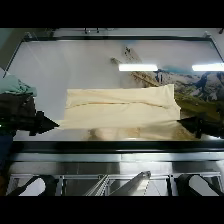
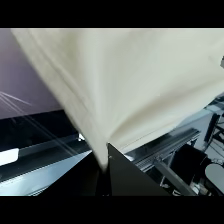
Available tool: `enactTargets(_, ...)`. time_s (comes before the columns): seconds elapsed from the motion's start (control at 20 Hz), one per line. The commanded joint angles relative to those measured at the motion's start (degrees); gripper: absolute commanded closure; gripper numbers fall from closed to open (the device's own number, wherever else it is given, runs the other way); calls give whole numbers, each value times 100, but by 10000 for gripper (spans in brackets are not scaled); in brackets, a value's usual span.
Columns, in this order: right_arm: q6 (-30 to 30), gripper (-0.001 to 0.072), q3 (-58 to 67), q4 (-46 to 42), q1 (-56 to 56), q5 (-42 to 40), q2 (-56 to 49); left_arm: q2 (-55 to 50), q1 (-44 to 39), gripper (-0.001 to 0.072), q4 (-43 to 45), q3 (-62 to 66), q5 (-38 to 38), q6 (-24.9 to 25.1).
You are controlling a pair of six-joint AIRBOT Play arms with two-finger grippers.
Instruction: Fold the shirts.
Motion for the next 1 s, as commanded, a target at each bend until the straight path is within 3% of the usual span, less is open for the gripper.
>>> enactTargets(0.0, -59, 695, 321, 461, -35, -339, 304, 214, 299, 688, -109, -24, 20, 98)
enactTargets(0.3, -101, 694, 643, 728, 26, -809, 199, -229, 205, 688, -197, 149, -219, 98)
enactTargets(0.45, -717, 694, 643, 1036, 424, -1478, -212, -752, -210, 688, -190, 1025, -459, 94)
enactTargets(0.7, -2380, 694, 916, 2583, 1443, -2693, -1322, -2361, -1191, 688, -129, 3143, -562, -24)
enactTargets(0.95, -2894, 694, 1987, 2699, 1982, -3016, -2522, -3932, -1648, 689, 212, 4863, -319, -496)
